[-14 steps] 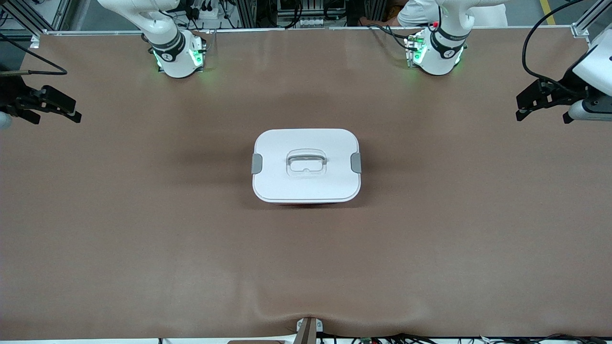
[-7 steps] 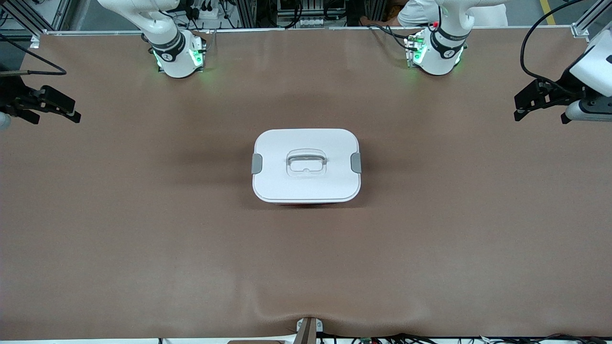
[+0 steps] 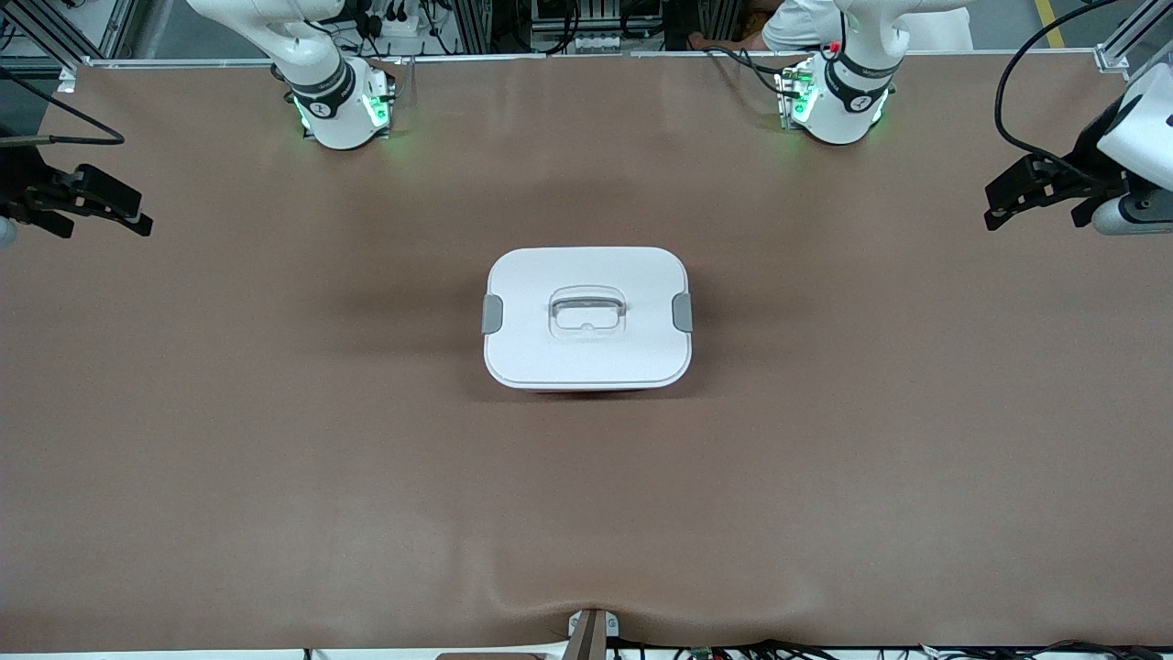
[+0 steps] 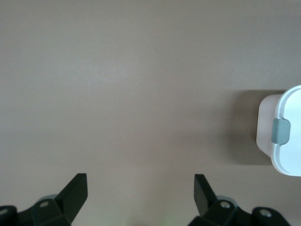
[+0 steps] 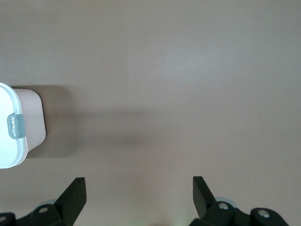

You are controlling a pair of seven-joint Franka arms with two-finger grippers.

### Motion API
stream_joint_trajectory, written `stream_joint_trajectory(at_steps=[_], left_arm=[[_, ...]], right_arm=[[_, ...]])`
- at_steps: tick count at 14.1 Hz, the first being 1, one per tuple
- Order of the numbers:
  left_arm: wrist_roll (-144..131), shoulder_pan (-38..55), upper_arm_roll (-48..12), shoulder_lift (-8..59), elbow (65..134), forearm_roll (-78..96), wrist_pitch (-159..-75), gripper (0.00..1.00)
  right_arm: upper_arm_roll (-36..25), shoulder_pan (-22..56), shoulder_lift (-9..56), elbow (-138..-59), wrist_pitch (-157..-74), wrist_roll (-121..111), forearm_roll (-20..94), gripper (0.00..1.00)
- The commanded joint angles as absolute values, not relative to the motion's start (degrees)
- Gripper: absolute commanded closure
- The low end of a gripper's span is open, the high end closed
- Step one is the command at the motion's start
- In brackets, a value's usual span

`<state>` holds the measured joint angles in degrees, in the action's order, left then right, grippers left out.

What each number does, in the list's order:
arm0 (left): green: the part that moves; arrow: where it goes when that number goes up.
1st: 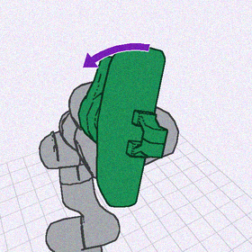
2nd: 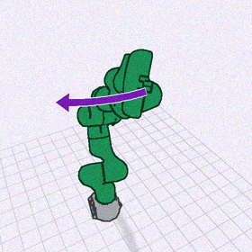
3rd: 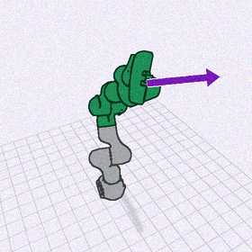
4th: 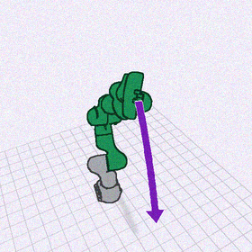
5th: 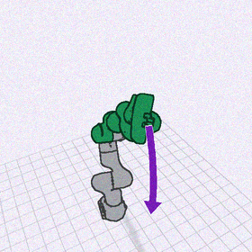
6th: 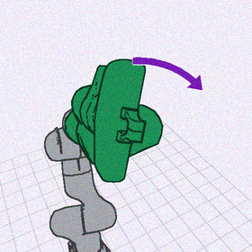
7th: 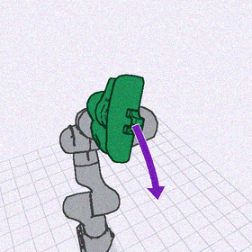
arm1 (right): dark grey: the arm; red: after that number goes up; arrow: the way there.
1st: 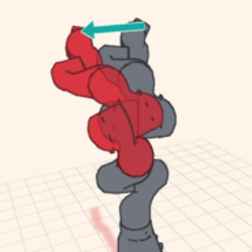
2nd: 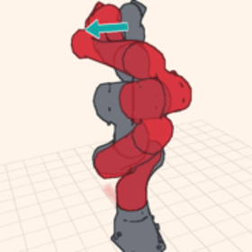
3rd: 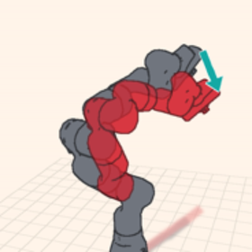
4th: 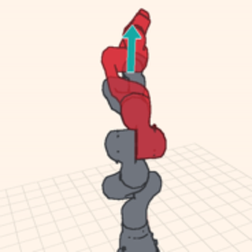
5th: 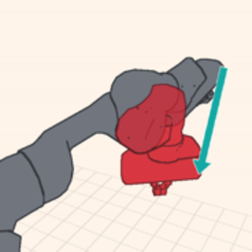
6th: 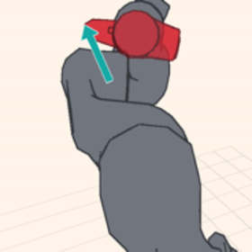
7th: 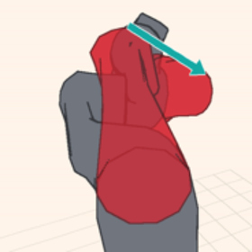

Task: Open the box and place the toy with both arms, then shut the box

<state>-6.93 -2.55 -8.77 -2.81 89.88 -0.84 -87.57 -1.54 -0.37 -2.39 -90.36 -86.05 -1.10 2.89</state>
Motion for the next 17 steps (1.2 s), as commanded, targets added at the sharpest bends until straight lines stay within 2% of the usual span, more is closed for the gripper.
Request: stream_joint_trajectory(at_steps=[1, 17], left_arm=[[-7.6, -3.2, -9.3, -2.9, 89.6, -0.4, -86.9, 0.00], [-7.8, -3.3, -9.1, -3.2, 90.8, 0.6, -87.1, 0.00]], right_arm=[[-1.4, -0.9, -3.5, -91.4, -86.5, -0.8, 3.6, 0.00], [-1.5, -2.0, -3.3, -91.4, -86.6, -0.8, 3.6, 0.00]])
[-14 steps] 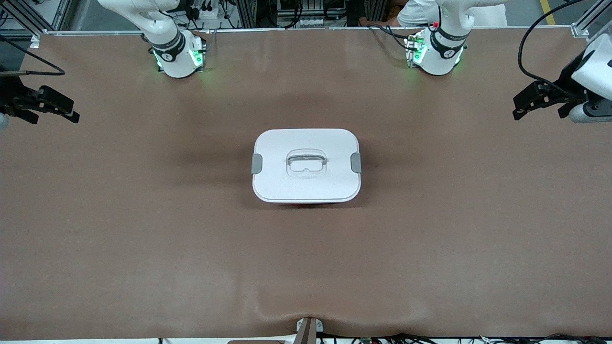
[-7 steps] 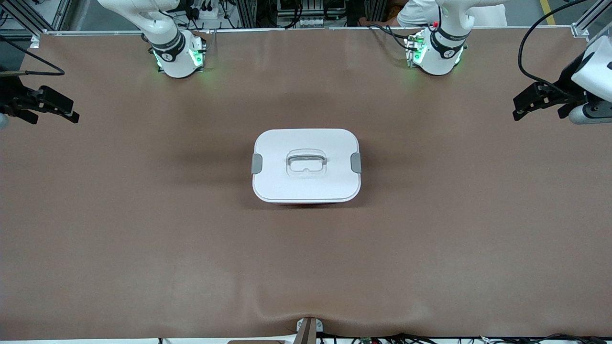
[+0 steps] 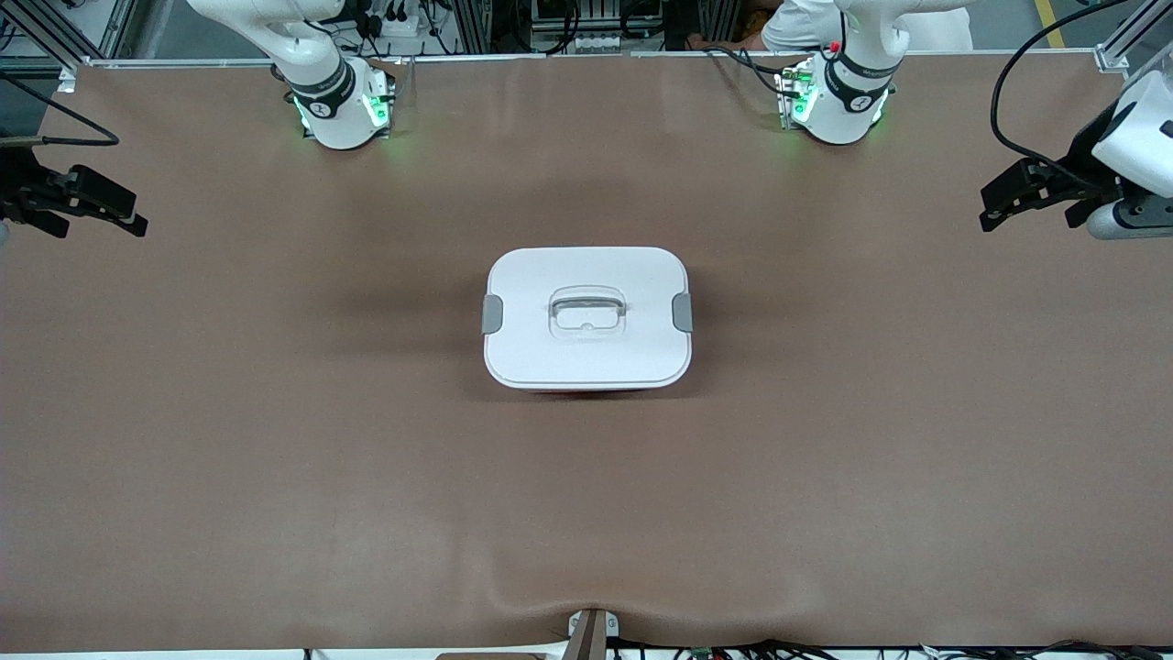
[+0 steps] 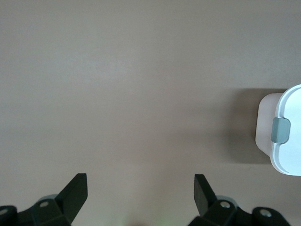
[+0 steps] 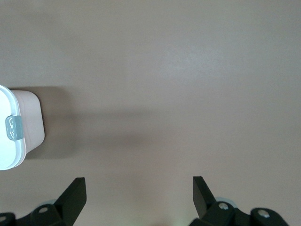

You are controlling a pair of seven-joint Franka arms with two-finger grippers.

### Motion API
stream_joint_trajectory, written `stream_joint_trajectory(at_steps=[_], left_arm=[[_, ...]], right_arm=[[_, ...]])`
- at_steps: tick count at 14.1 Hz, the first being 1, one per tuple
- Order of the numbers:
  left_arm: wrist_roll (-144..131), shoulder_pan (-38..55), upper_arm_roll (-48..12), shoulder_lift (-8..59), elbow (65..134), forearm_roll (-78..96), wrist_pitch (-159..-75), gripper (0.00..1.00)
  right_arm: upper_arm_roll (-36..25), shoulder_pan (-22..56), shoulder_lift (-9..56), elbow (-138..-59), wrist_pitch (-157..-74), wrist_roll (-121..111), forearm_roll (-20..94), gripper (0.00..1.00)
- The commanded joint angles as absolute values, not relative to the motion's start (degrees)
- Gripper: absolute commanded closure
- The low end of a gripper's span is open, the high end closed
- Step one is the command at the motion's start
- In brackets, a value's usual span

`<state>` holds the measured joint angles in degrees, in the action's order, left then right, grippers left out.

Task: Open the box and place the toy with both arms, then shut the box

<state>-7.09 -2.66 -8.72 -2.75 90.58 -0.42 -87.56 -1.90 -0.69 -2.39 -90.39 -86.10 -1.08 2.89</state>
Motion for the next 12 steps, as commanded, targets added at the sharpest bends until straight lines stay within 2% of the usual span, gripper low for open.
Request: stream_joint_trajectory(at_steps=[1, 12], left_arm=[[-7.8, -3.3, -9.1, -3.2, 90.9, 0.6, -87.1, 0.00], [-8.2, -3.3, -9.1, -3.3, 90.9, 1.9, -87.1, 0.00]], right_arm=[[-1.5, -2.5, -3.3, -91.5, -86.5, -0.8, 3.7, 0.00], [-1.0, -1.5, -3.4, -91.2, -86.6, -1.1, 3.6, 0.00]])
